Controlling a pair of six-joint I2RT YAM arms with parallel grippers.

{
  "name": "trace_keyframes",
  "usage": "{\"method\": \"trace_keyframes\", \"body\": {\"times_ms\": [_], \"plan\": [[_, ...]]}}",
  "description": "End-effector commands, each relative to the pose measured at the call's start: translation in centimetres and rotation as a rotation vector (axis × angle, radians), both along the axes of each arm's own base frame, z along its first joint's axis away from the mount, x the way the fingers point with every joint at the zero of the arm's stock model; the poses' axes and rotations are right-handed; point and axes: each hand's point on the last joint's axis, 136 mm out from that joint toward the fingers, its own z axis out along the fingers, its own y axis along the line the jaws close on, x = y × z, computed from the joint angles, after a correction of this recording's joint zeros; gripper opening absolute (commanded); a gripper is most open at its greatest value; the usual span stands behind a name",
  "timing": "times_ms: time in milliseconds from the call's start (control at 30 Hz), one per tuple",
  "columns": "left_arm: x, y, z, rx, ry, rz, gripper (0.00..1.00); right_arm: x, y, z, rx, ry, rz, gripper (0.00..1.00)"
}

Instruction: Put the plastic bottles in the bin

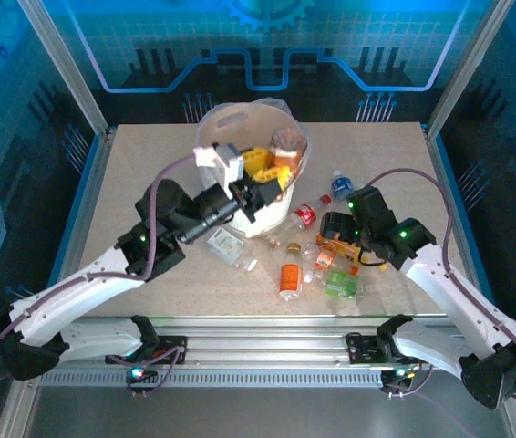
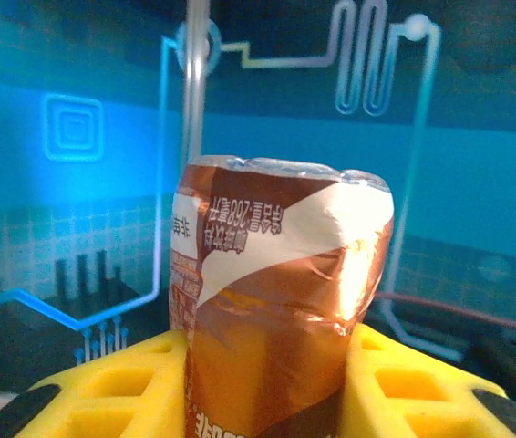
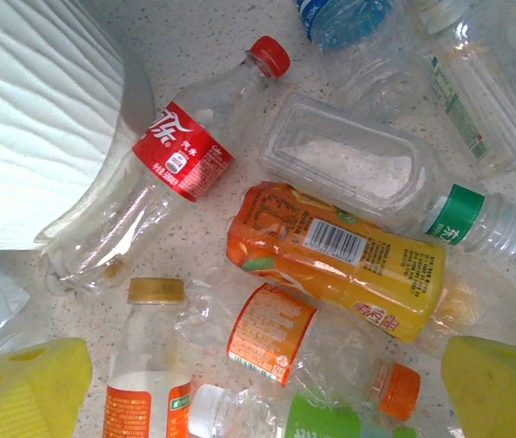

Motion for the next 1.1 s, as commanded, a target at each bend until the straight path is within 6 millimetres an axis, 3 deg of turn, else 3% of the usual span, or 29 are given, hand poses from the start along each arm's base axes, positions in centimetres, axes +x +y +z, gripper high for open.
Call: {"method": "trace_keyframes", "body": {"times_ms": [0, 100, 233, 433, 733, 900, 1067], "plan": [[4.1, 0.8, 0.4, 0.062, 0.014, 0.116, 0.33, -1.2, 0.2, 0.2, 0.002, 0.006, 0.002, 1.0], [8.7, 2.4, 0.0, 0.077, 0.108, 0.209, 0.34, -2.1, 0.8, 0.3, 0.001, 0.018, 0.01, 1.0], [13.5, 4.2, -2.4, 0.103, 0.244, 0.304, 0.34, -3.5, 2.4, 0.0, -0.017, 0.043, 0.051, 1.0], [17.8, 6.5, -7.9, 0.137, 0.422, 0.397, 0.35, -5.8, 5.6, -1.4, -0.054, 0.111, 0.132, 1.0], [20.6, 8.2, -15.3, 0.214, 0.592, 0.487, 0.38, -8.3, 9.6, -3.9, -0.076, 0.203, 0.203, 0.95], [21.4, 9.8, -17.2, 0.239, 0.641, 0.577, 0.4, -8.8, 10.6, -5.4, -0.098, 0.244, 0.215, 0.91], [21.8, 10.9, -18.1, 0.269, 0.66, 0.652, 0.49, -9.0, 11.6, -6.6, -0.107, 0.278, 0.231, 0.87]]}}
